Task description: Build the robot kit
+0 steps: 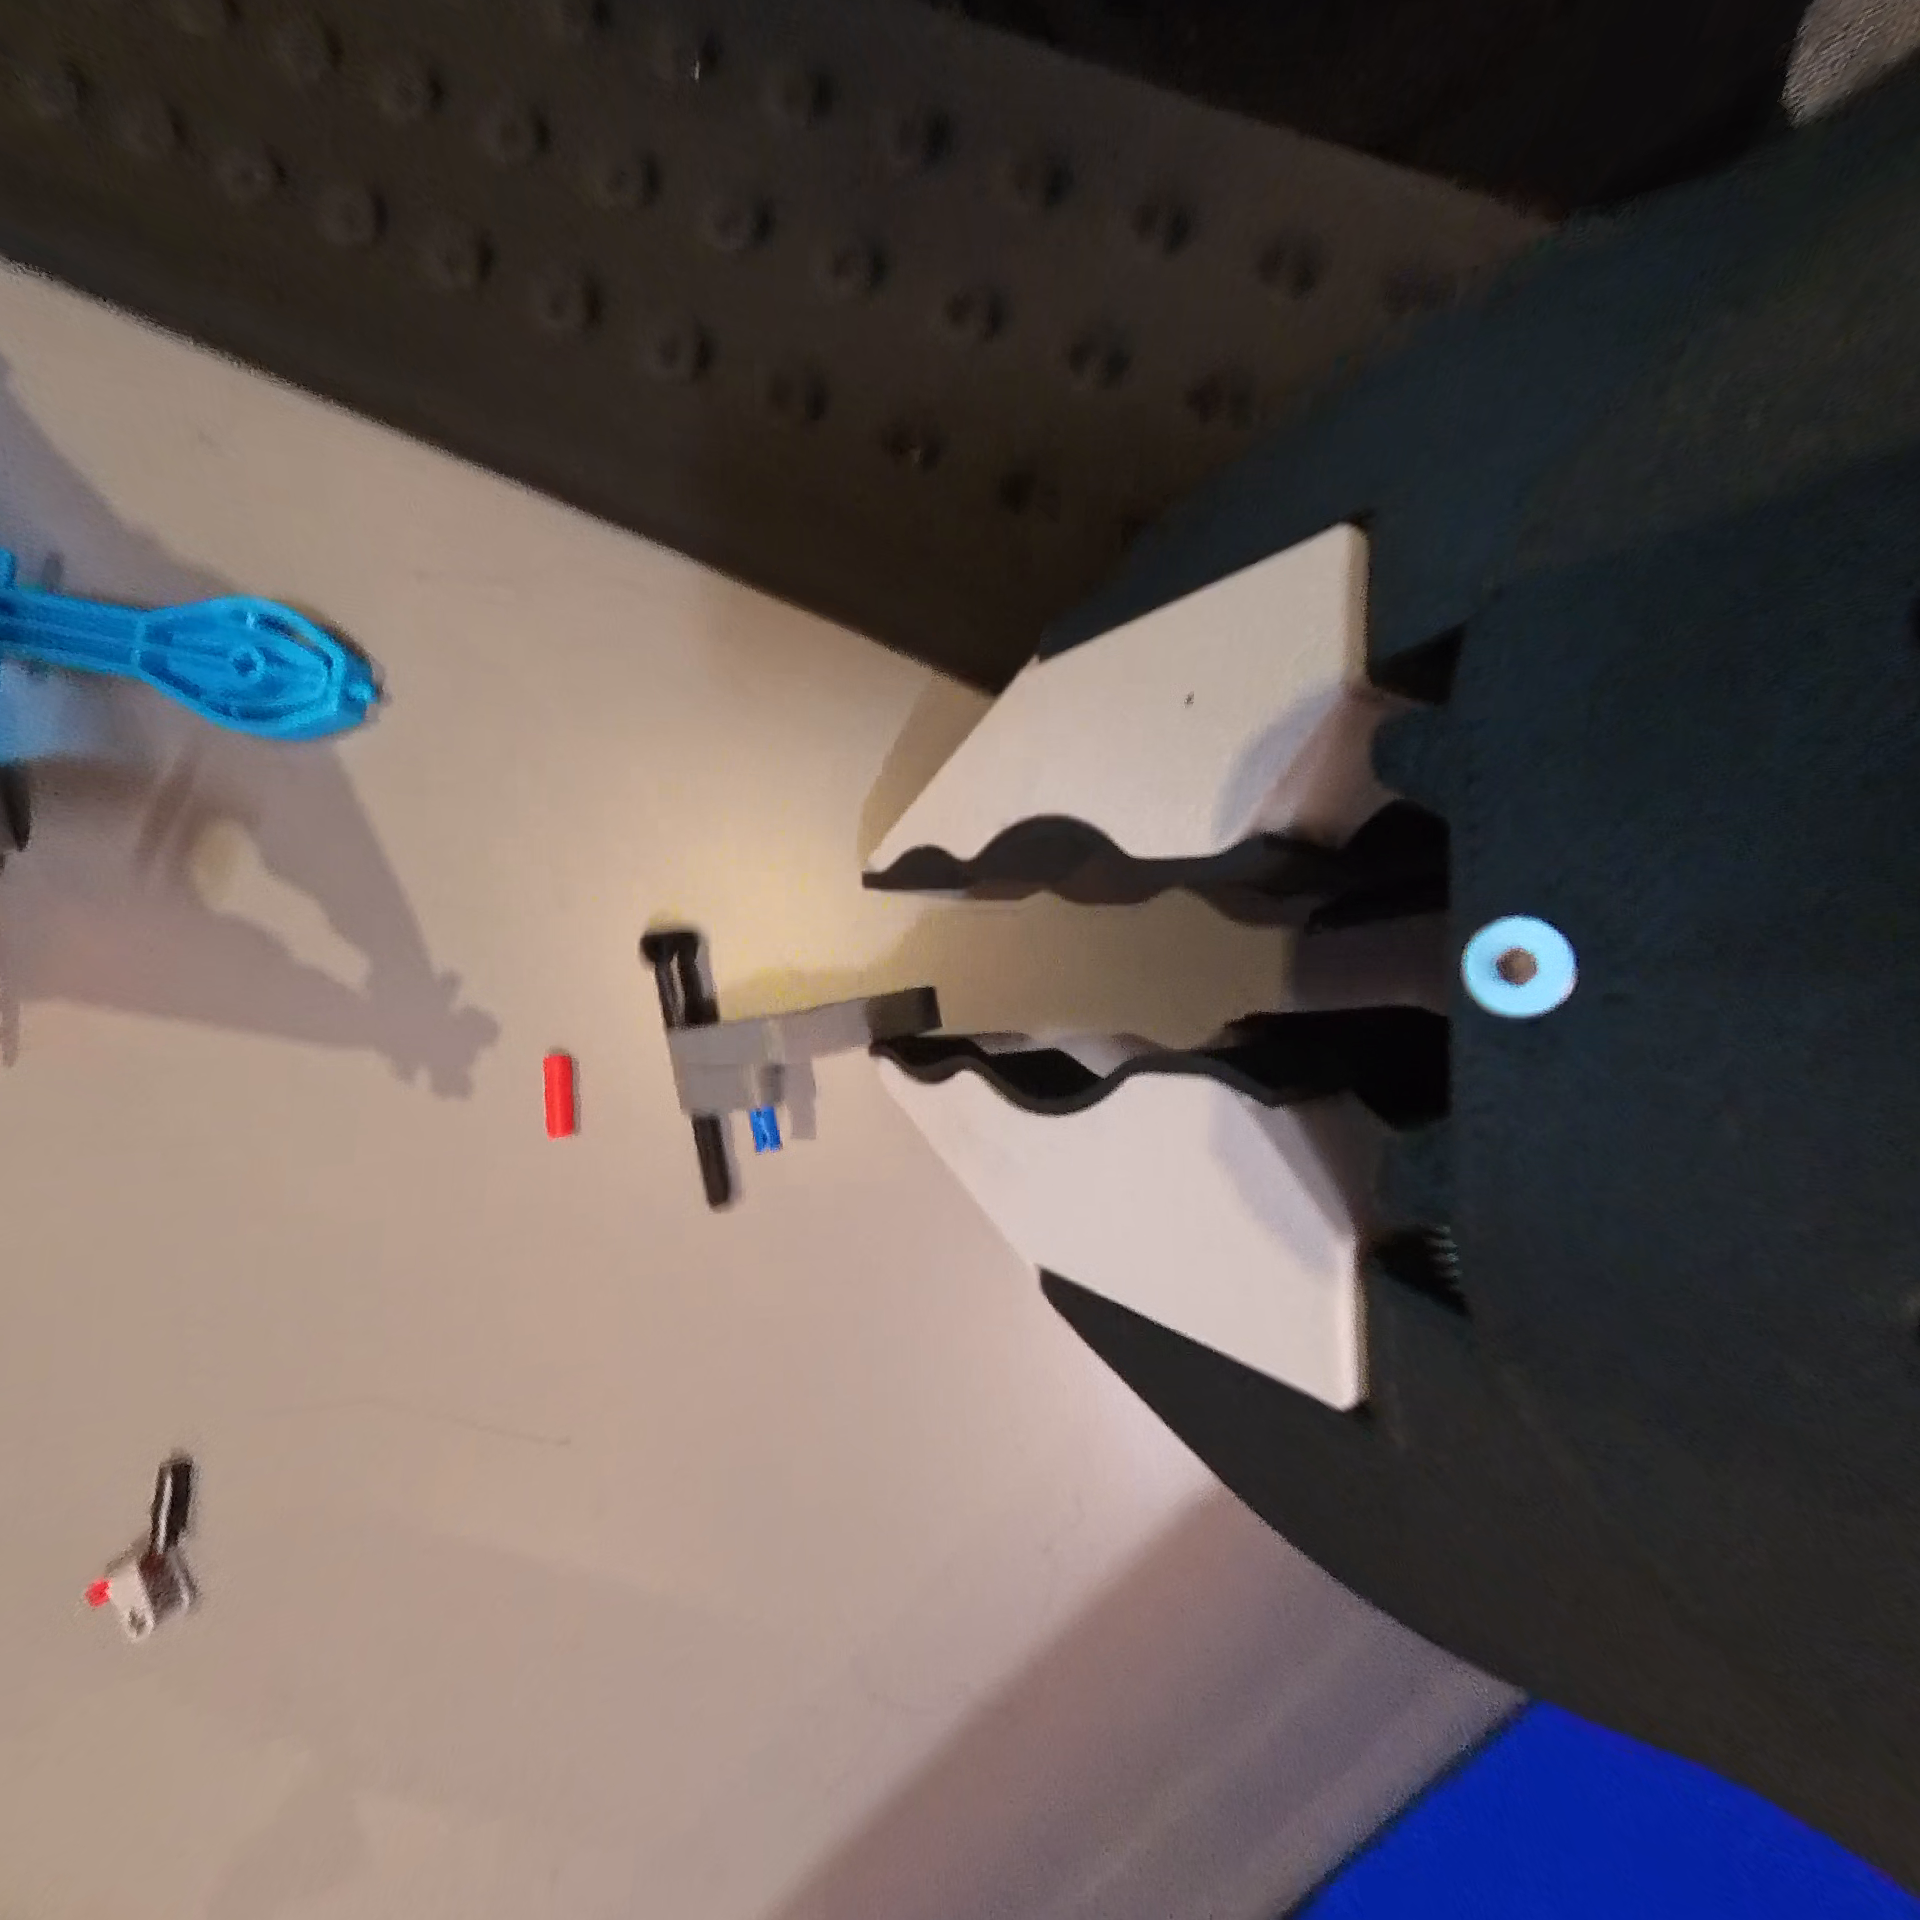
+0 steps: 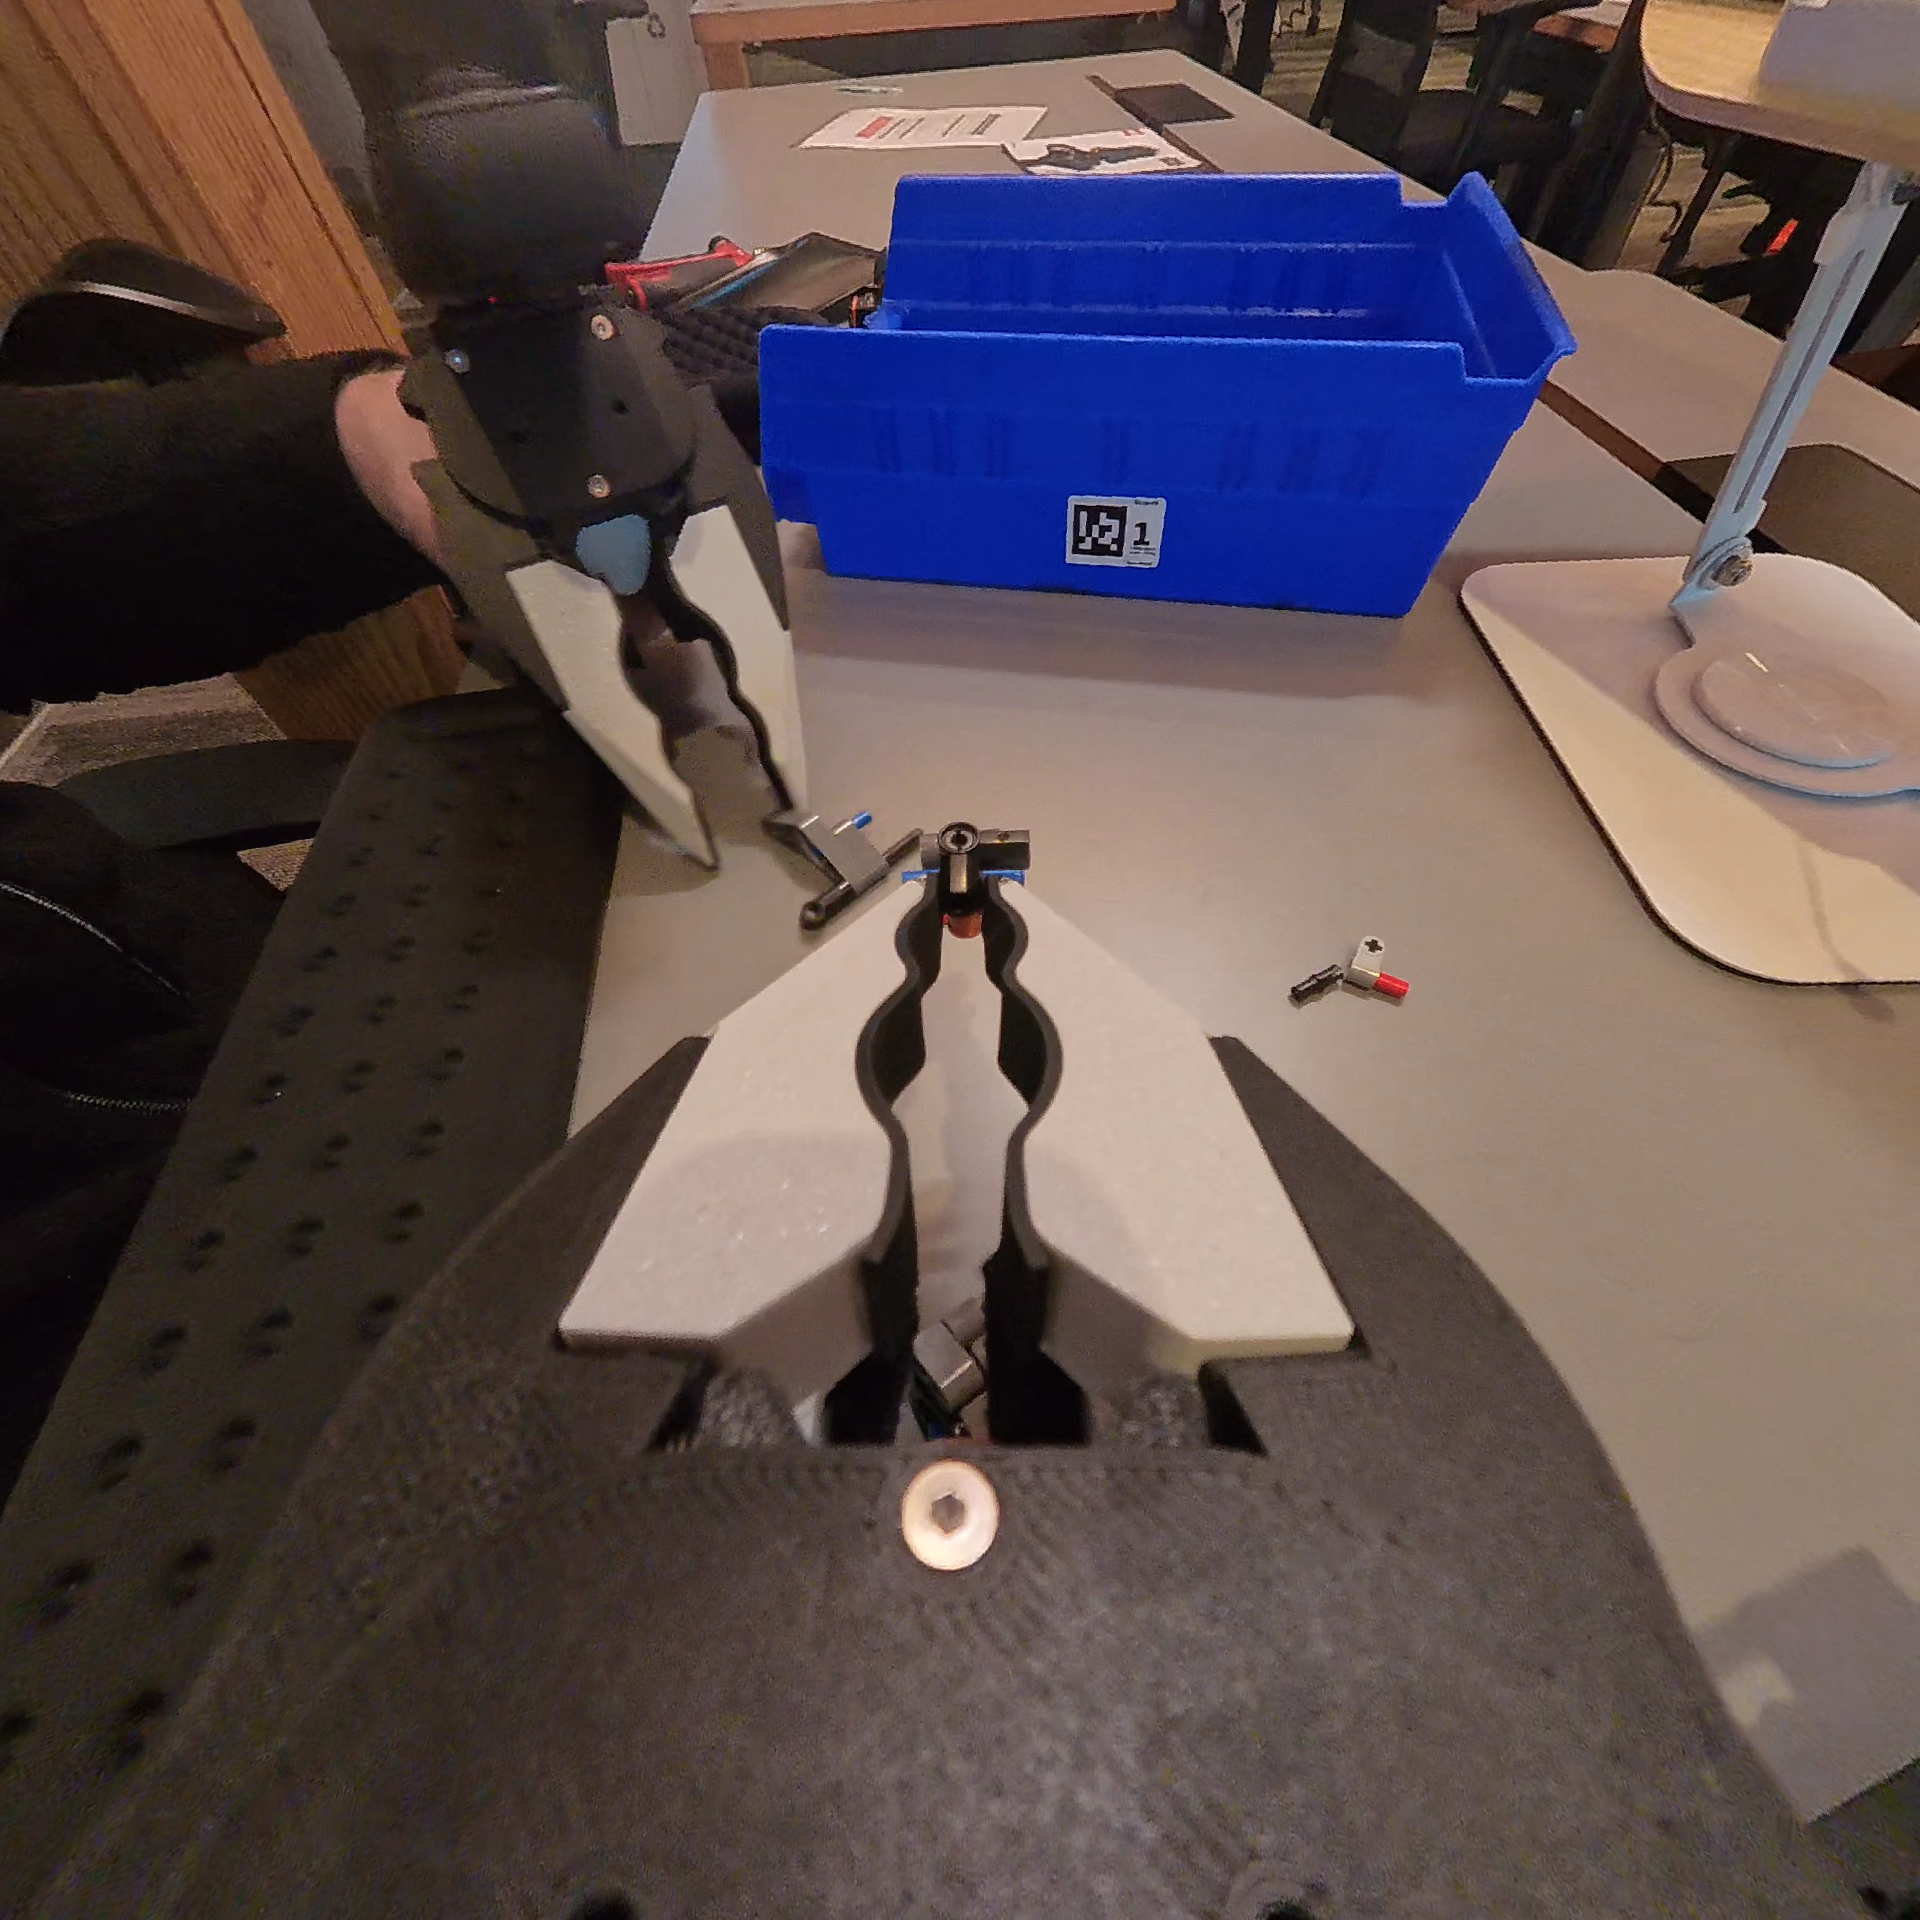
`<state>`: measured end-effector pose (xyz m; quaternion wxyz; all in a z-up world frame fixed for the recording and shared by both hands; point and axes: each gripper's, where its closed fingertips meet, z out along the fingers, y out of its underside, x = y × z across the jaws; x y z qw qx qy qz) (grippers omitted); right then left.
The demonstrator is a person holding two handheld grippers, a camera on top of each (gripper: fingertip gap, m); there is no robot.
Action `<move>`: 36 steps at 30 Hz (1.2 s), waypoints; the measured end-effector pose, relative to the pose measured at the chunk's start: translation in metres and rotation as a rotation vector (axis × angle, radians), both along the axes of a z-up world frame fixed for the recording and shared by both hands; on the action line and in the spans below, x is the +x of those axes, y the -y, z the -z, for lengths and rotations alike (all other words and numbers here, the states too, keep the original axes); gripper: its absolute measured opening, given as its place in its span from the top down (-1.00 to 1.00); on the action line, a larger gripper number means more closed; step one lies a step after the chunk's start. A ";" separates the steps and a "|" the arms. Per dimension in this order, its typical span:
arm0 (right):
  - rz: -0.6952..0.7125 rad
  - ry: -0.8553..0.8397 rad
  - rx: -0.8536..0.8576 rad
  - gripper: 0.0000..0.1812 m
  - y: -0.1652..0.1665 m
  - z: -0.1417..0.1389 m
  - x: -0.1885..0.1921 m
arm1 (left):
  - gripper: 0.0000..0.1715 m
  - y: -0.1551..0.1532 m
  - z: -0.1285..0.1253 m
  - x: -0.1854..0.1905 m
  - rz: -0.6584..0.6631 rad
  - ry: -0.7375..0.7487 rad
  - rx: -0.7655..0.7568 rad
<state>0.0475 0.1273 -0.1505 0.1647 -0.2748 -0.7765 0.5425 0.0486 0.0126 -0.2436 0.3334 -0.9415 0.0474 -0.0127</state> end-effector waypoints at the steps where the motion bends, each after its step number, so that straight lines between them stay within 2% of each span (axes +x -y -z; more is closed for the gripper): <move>1: -0.002 0.001 0.000 0.94 0.001 0.000 0.000 | 0.65 0.000 -0.001 0.010 0.028 0.027 -0.003; 2: -0.004 0.001 0.000 0.94 0.001 0.000 0.001 | 0.81 0.000 -0.001 0.018 0.060 0.043 -0.005; 4: -0.007 0.001 0.003 0.94 0.002 0.001 0.001 | 0.94 -0.001 -0.003 0.028 0.113 0.033 0.002; 5: -0.007 0.001 0.004 0.94 0.002 0.001 0.001 | 0.91 -0.002 -0.006 0.030 0.139 0.030 0.016; 7: -0.002 -0.001 0.005 0.94 0.001 0.001 0.001 | 0.70 -0.003 -0.017 0.032 0.173 0.053 0.072; 8: 0.001 -0.003 0.004 0.94 0.000 0.000 0.000 | 0.70 -0.003 -0.023 0.024 0.158 0.027 0.100; 10: 0.006 -0.007 0.003 0.94 -0.002 -0.001 -0.001 | 0.69 0.001 -0.025 0.005 0.131 -0.069 0.096; 14: 0.007 -0.003 0.003 0.94 -0.002 0.001 -0.002 | 0.57 0.006 -0.017 -0.033 0.102 -0.353 0.007; 19: -0.001 -0.008 0.007 0.94 -0.001 0.002 -0.001 | 0.51 -0.005 -0.011 -0.035 0.207 -0.519 -0.017; 26: -0.006 -0.012 0.006 0.94 -0.001 0.001 0.000 | 0.50 -0.023 -0.012 -0.017 0.307 -0.520 0.054; 30: -0.005 -0.010 0.006 0.94 -0.001 0.001 0.000 | 0.44 -0.030 -0.014 -0.016 0.316 -0.556 0.072; 36: 0.008 -0.013 0.003 0.94 -0.004 -0.001 -0.001 | 0.39 -0.024 -0.016 -0.019 0.280 -0.511 0.089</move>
